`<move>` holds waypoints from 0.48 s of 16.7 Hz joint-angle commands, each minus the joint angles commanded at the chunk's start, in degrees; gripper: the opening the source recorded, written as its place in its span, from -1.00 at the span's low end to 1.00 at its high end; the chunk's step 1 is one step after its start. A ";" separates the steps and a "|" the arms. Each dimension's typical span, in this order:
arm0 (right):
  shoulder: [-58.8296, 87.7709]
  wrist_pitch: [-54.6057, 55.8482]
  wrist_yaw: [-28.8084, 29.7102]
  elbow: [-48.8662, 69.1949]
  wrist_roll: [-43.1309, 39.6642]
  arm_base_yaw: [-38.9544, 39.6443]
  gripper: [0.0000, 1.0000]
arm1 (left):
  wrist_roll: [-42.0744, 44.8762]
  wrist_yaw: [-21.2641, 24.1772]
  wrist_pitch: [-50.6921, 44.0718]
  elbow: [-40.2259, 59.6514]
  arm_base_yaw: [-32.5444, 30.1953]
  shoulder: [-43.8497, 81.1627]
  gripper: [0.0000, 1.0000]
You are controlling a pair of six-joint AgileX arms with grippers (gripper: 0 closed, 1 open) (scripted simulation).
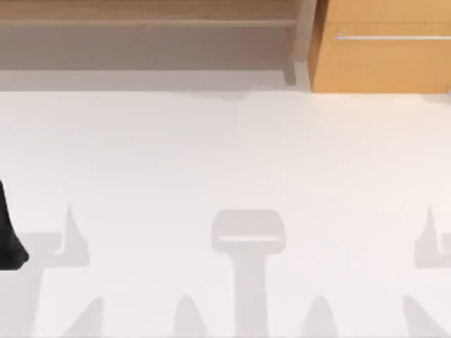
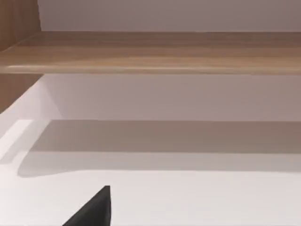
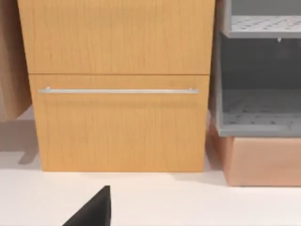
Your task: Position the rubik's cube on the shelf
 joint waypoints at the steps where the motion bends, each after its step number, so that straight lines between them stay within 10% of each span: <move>1: 0.00 0.00 0.00 0.00 0.00 0.00 1.00 | 0.00 0.00 0.00 0.00 0.00 0.00 1.00; 8: 10.90 8.48 -0.04 6.96 -9.95 0.95 1.00 | 0.00 0.00 0.00 0.00 0.00 0.00 1.00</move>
